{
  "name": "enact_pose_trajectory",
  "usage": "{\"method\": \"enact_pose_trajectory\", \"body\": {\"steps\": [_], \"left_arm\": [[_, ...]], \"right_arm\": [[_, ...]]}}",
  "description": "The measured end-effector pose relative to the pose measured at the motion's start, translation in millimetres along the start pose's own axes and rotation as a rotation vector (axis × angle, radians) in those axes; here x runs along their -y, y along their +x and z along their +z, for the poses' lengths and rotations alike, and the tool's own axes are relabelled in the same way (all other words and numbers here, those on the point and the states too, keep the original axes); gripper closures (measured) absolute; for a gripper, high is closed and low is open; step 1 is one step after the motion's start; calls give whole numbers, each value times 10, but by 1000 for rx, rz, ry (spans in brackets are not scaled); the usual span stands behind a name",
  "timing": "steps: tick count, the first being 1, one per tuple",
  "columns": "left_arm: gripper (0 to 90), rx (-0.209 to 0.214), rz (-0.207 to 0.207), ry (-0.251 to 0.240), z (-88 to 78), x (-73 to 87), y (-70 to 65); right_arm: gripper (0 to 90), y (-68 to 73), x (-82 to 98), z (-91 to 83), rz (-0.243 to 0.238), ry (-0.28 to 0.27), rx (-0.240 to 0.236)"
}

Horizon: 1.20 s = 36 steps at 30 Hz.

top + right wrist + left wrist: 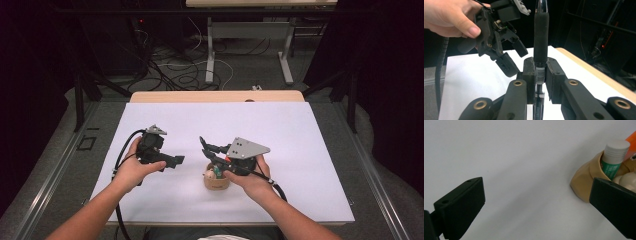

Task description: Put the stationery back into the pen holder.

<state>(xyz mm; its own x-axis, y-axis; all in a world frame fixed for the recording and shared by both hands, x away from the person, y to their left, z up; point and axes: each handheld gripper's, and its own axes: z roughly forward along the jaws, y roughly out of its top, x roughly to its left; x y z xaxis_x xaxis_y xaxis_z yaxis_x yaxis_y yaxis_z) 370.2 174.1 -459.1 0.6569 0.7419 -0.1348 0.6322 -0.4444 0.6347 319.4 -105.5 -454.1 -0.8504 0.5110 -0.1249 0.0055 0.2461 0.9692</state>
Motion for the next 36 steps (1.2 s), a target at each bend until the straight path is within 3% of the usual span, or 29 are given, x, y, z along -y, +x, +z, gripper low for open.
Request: {"method": "enact_pose_trajectory", "body": {"steps": [3, 7, 10, 14, 17, 23, 27, 36], "left_arm": [[3, 1, 7, -32, 8, 13, -28], [3, 4, -14, -79, 45, 28, -50], [3, -5, -7, -85, 59, 42, -63], [3, -22, -29, -97, 72, 74, -74], [3, -33, -34, -111, 72, 95, -67], [3, -13, -67, -145, 87, 152, -56], [3, -34, -49, -142, 104, 188, -39], [3, -40, -77, -158, 70, 250, 14]], "right_arm": [[795, -9, 61, -44, 18, -5, 14], [795, -11, 169, -101, 60, 15, 15], [795, 1, 238, -123, 87, 20, 13], [795, 18, 323, -138, 90, 45, 9], [794, 11, 412, -137, 121, 57, -2], [794, 24, 510, -128, 102, 95, 3], [794, 26, 546, -106, 100, 93, 3], [793, 25, 577, -102, 80, 134, -1]]}}
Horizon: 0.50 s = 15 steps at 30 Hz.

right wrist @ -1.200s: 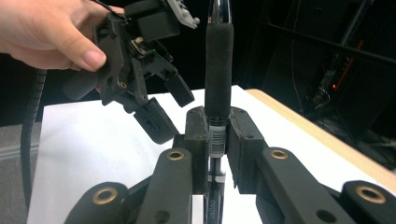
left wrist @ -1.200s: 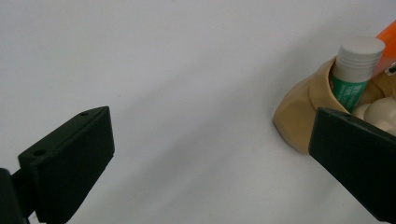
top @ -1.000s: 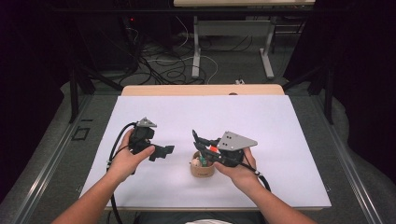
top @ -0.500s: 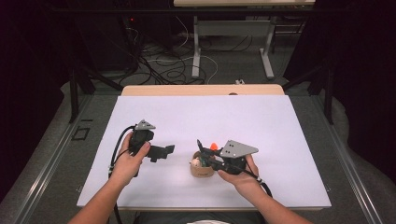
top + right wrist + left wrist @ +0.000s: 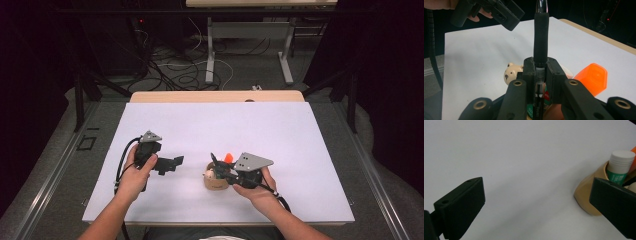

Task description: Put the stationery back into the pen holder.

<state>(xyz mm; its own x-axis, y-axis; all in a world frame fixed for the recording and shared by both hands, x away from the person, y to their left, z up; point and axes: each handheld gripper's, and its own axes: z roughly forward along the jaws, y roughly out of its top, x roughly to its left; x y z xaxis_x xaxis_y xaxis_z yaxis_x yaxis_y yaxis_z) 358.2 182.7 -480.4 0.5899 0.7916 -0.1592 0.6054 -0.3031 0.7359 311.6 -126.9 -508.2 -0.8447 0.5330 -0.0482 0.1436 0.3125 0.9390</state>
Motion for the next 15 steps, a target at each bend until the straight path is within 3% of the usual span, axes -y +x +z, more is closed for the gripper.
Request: {"method": "enact_pose_trajectory", "body": {"steps": [4, 7, 15], "left_arm": [[3, 4, 2, 3, 3, 23, 16], [3, 6, -1, 3, 3, 31, 13], [3, 5, -1, 2, 9, 42, 5]], "right_arm": [[789, 5, 9, 10, -7, 7, -1], [733, 14, 4, 1, -16, 19, 11], [624, 4, -118, -87, -5, -18, -3]]}}
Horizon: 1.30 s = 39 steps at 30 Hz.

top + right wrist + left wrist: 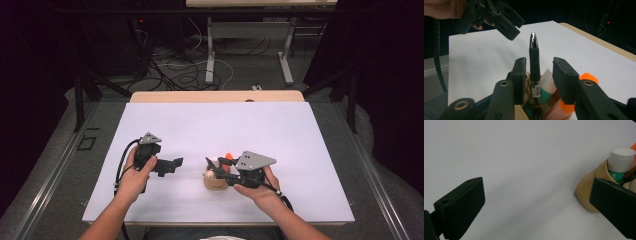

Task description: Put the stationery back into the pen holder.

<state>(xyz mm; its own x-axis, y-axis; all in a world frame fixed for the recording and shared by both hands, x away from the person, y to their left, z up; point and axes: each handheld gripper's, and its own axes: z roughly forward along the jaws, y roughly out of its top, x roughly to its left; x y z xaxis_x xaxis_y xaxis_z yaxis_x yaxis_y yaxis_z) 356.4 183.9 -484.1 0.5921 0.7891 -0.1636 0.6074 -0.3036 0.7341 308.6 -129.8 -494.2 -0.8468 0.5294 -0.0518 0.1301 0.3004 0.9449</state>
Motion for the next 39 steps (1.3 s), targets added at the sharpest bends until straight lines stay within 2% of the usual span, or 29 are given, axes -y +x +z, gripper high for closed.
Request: {"method": "enact_pose_trajectory", "body": {"steps": [4, 8, 12, 19, 22, 23, 26, 28, 29, 31, 33, 38, 39], "left_arm": [[3, -3, 7, -1, -2, 6, 23], [3, -8, 0, -10, -5, 16, 44], [3, -10, -4, -15, -26, 20, 65], [3, -22, -35, -37, -81, 18, 120], [3, -22, -41, -22, -114, 9, 142], [3, -30, -43, -37, -107, 13, 142], [3, -28, -38, -35, -128, 12, 164], [3, -38, -46, -48, -130, 23, 170], [3, -31, -40, -36, -143, 22, 183], [3, -38, -40, -55, -143, 33, 189], [3, -38, -37, -50, -161, 38, 205], [3, -43, -38, -62, -173, 58, 243], [3, -38, -54, -68, -171, 63, 242]], "right_arm": [[594, -42, -36, -50, 30, 21, -2], [544, -83, -94, -114, 62, 17, 3], [383, -154, -178, -191, 87, 47, 64], [212, -329, -229, -366, 122, 38, 188], [184, -407, -237, -436, 138, 73, 224], [176, -421, -238, -459, 154, 84, 234], [152, -486, -239, -518, 152, 100, 243], [148, -510, -234, -554, 157, 114, 278], [141, -533, -230, -573, 157, 123, 281], [79, -569, -213, -603, 165, 115, 297], [0, -610, -188, -624, 175, 107, 316], [0, -735, -105, -682, 189, 115, 351], [0, -760, -91, -695, 193, 124, 363]]}}
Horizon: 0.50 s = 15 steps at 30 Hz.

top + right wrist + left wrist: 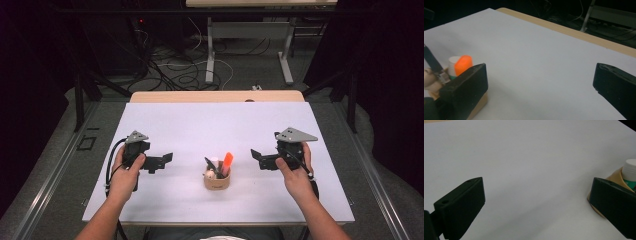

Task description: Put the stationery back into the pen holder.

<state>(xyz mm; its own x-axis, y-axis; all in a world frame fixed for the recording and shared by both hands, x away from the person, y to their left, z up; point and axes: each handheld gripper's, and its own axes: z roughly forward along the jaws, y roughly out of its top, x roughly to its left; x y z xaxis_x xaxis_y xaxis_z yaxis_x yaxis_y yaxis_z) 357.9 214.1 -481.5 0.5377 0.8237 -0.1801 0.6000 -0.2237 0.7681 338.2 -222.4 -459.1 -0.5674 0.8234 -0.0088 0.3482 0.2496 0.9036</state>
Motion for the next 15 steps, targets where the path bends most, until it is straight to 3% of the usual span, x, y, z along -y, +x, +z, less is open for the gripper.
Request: {"method": "enact_pose_trajectory", "body": {"steps": [5, 11, 15], "left_arm": [[3, -7, -1, -10, -13, 17, 56], [3, -17, -33, -50, -21, 52, 123], [3, -21, -53, -75, -15, 75, 169]], "right_arm": [[0, -146, 63, -17, 30, 25, 42], [0, -294, 133, -46, 80, 37, 70], [0, -378, 179, -69, 90, 47, 99]]}}
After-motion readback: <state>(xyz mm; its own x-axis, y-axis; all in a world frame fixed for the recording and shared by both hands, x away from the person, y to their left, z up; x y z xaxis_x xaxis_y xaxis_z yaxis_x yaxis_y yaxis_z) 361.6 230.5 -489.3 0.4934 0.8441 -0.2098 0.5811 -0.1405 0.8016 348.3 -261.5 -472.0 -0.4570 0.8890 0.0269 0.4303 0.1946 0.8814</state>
